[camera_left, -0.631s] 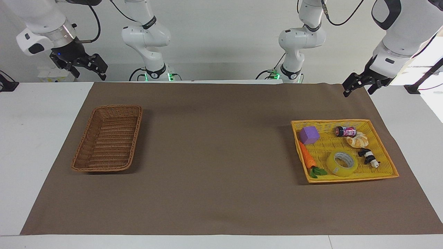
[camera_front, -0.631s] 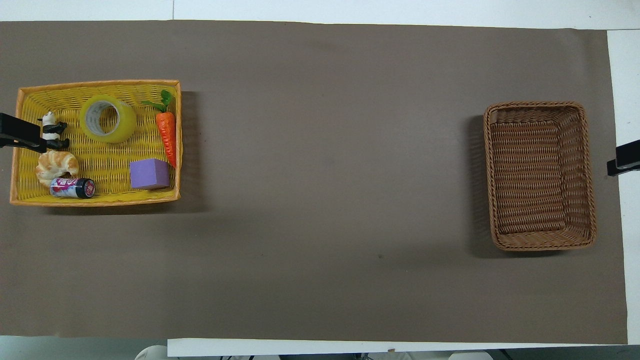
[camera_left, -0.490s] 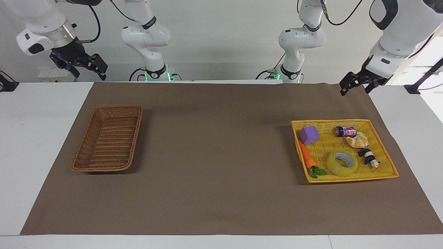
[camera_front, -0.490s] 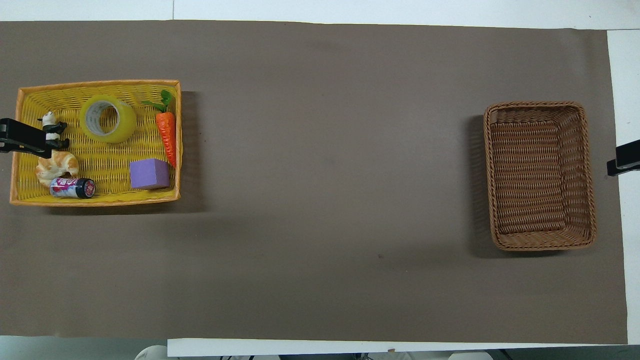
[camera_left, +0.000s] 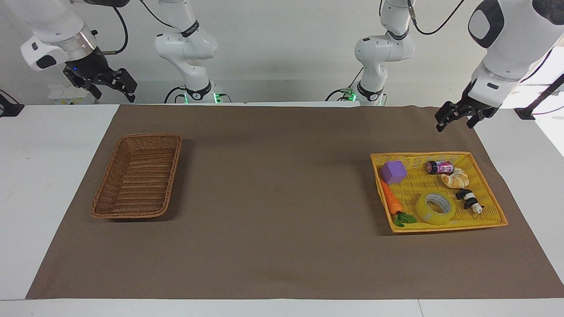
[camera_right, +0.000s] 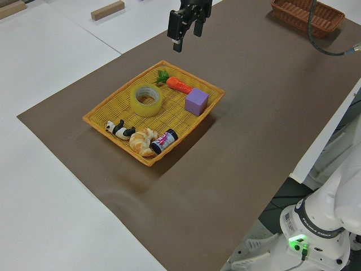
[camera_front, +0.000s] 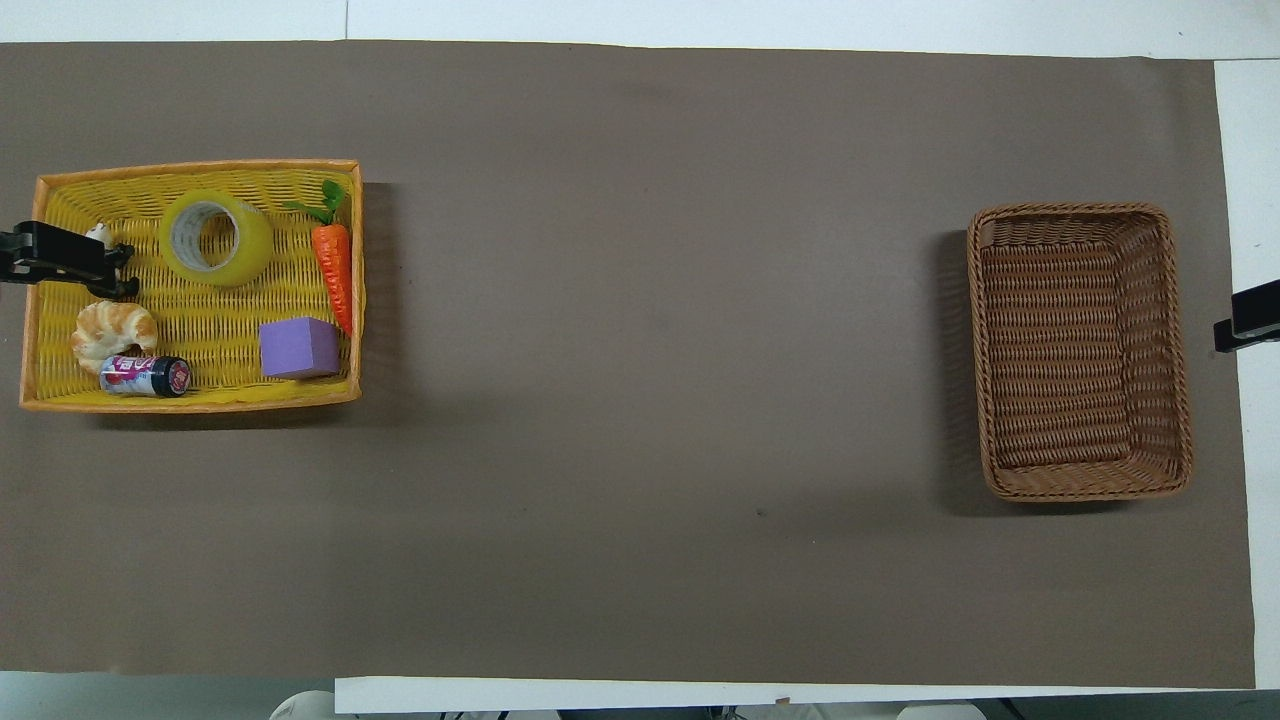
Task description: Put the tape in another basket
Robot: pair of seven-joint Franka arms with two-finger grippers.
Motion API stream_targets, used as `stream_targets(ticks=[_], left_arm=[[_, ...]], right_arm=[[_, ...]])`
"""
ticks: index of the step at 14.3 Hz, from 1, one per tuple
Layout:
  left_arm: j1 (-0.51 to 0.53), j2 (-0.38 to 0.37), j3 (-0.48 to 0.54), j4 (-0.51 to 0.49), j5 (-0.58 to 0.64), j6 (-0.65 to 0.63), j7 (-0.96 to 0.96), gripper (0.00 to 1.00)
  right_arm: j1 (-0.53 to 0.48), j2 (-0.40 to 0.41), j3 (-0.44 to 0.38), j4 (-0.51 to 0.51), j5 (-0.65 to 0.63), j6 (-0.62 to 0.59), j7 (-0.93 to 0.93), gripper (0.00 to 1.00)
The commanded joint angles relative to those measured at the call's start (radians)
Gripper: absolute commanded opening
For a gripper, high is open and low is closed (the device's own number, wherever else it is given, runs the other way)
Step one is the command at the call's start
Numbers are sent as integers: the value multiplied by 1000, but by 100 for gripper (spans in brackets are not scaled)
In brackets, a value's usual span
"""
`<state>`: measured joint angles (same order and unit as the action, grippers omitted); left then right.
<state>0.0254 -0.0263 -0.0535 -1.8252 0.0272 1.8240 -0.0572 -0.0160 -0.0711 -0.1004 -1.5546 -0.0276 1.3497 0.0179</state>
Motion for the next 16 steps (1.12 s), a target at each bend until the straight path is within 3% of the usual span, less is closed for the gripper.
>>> stream_targets(ticks=[1, 5, 16], left_arm=[[21, 125, -2, -80, 8, 212, 4, 99], [60, 189, -3, -177, 8, 461, 4, 93], [82, 362, -2, -137, 8, 664, 16, 86]], right_arm=[[-2, -10, 2, -16, -6, 5, -24, 100], [-2, -10, 2, -16, -6, 5, -24, 100], [-2, -10, 2, -16, -6, 5, -24, 100]])
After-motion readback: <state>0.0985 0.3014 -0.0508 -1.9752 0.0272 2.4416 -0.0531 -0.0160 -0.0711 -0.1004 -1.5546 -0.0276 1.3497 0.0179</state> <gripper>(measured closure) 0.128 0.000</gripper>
